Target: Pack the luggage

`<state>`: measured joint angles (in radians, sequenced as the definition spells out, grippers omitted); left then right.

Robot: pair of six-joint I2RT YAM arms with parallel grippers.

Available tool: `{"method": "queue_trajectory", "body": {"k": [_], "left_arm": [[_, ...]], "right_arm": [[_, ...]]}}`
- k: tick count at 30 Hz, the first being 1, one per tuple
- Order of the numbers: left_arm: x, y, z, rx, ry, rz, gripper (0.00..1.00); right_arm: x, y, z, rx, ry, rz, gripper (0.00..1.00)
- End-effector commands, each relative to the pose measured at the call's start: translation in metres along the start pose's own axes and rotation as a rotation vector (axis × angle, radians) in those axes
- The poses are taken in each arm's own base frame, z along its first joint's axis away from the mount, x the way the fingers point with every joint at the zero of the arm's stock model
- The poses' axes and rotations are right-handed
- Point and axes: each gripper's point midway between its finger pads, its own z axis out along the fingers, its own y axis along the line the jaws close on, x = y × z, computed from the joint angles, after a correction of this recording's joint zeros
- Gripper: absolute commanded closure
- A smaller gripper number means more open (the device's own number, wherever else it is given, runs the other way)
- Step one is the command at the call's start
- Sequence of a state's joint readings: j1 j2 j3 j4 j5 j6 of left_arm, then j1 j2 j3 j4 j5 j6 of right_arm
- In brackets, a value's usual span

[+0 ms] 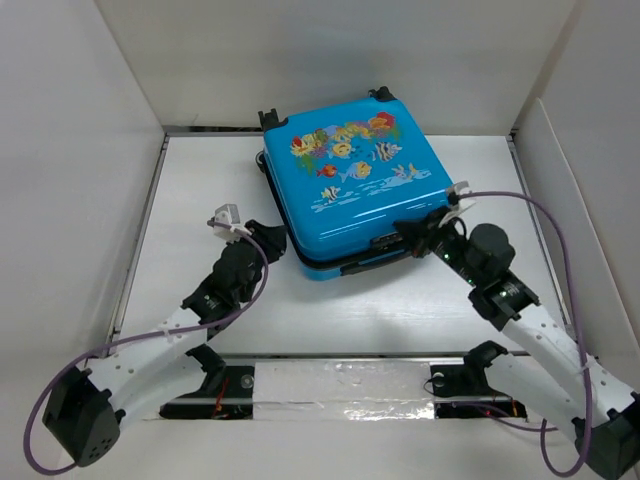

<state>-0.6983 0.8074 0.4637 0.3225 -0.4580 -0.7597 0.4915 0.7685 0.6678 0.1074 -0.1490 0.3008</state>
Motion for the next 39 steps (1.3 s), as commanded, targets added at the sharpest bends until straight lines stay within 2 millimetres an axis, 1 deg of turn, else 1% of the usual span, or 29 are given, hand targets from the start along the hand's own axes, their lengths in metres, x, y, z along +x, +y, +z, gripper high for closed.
{"method": "queue_trajectory", "body": {"k": [1, 2, 4, 7, 9, 10, 12, 13, 15, 16, 17, 19, 20, 21, 22, 23, 24, 25, 26, 27, 28, 29, 30, 31, 33, 34, 36, 37, 39], "left_arm": [[-0.004, -0.013, 0.007, 0.063, 0.003, -0.027, 0.70], [-0.013, -0.014, 0.012, 0.071, -0.024, -0.055, 0.63], [-0.014, -0.022, 0.015, 0.122, -0.008, -0.072, 0.46], [-0.024, -0.026, 0.020, 0.182, -0.037, -0.129, 0.37], [-0.030, -0.032, 0.024, 0.224, -0.046, -0.157, 0.36], [-0.029, -0.022, 0.034, 0.191, -0.044, -0.162, 0.36], [-0.036, -0.027, 0.042, 0.198, -0.058, -0.170, 0.35], [-0.039, -0.015, 0.053, 0.158, -0.066, -0.181, 0.35], [-0.055, -0.024, 0.060, 0.216, -0.079, -0.208, 0.33], [-0.060, -0.019, 0.069, 0.205, -0.086, -0.234, 0.30], [-0.087, -0.016, 0.077, 0.196, -0.139, -0.259, 0.29], [-0.107, -0.005, 0.097, 0.163, -0.165, -0.294, 0.29], [-0.138, -0.010, 0.108, 0.145, -0.222, -0.296, 0.29], [-0.153, -0.004, 0.120, 0.088, -0.264, -0.276, 0.29], [-0.145, 0.008, 0.148, 0.020, -0.226, -0.235, 0.29], [-0.174, -0.004, 0.166, -0.010, -0.227, -0.168, 0.29], [-0.177, -0.002, 0.182, -0.016, -0.184, -0.137, 0.29], [-0.161, 0.018, 0.213, -0.064, -0.114, -0.113, 0.28], [-0.180, 0.005, 0.226, -0.055, -0.109, -0.099, 0.27], [-0.176, 0.007, 0.236, -0.024, -0.055, -0.081, 0.27], [-0.160, 0.028, 0.258, -0.058, 0.001, -0.084, 0.22], [-0.169, 0.023, 0.267, -0.056, 0.019, -0.087, 0.20], [-0.169, 0.032, 0.275, -0.059, 0.036, -0.094, 0.18], [-0.156, 0.052, 0.289, -0.061, 0.096, -0.129, 0.15], [-0.163, 0.060, 0.301, -0.057, 0.113, -0.166, 0.12], [-0.155, 0.075, 0.308, -0.054, 0.153, -0.205, 0.11], [-0.156, 0.069, 0.315, 0.014, 0.188, -0.232, 0.10], [-0.146, 0.075, 0.322, 0.022, 0.214, -0.252, 0.09], [-0.147, 0.065, 0.327, 0.078, 0.227, -0.255, 0.08]], "right_arm": [[0.019, 0.006, -0.002, 0.027, 0.022, 0.030, 1.00], [0.023, 0.011, -0.004, 0.020, 0.031, 0.029, 1.00], [0.029, 0.021, -0.007, 0.004, 0.040, 0.029, 1.00], [0.042, 0.024, -0.011, 0.012, 0.050, 0.030, 1.00], [0.054, 0.017, -0.011, 0.040, 0.062, 0.041, 0.98], [0.057, 0.019, -0.011, 0.035, 0.064, 0.046, 0.92], [0.064, 0.021, -0.011, 0.028, 0.080, 0.059, 0.83], [0.065, 0.022, -0.010, 0.027, 0.082, 0.060, 0.71], [0.066, 0.023, -0.011, 0.026, 0.088, 0.057, 0.60], [0.068, 0.025, -0.011, 0.018, 0.093, 0.055, 0.52], [0.069, 0.025, -0.012, 0.017, 0.096, 0.053, 0.50], [0.072, 0.025, -0.013, 0.015, 0.102, 0.054, 0.48], [0.073, 0.026, -0.012, 0.012, 0.102, 0.056, 0.48], [0.075, 0.030, -0.013, -0.006, 0.111, 0.059, 0.48], [0.075, 0.031, -0.014, -0.010, 0.114, 0.059, 0.48], [0.074, 0.030, -0.015, -0.010, 0.110, 0.060, 0.48], [0.075, 0.034, -0.016, -0.019, 0.111, 0.064, 0.48], [0.075, 0.034, -0.017, -0.019, 0.106, 0.067, 0.48], [0.074, 0.034, -0.018, -0.021, 0.100, 0.071, 0.48], [0.071, 0.036, -0.019, -0.029, 0.092, 0.074, 0.48], [0.070, 0.039, -0.020, -0.041, 0.092, 0.075, 0.48], [0.070, 0.040, -0.021, -0.046, 0.097, 0.076, 0.47], [0.065, 0.043, -0.022, -0.055, 0.089, 0.074, 0.46], [0.064, 0.046, -0.023, -0.067, 0.092, 0.074, 0.45], [0.063, 0.051, -0.026, -0.081, 0.103, 0.069, 0.43], [0.061, 0.051, -0.027, -0.083, 0.099, 0.066, 0.40], [0.060, 0.051, -0.028, -0.082, 0.098, 0.063, 0.39], [0.061, 0.053, -0.028, -0.086, 0.100, 0.068, 0.37], [0.061, 0.054, -0.028, -0.093, 0.097, 0.072, 0.37]]}}
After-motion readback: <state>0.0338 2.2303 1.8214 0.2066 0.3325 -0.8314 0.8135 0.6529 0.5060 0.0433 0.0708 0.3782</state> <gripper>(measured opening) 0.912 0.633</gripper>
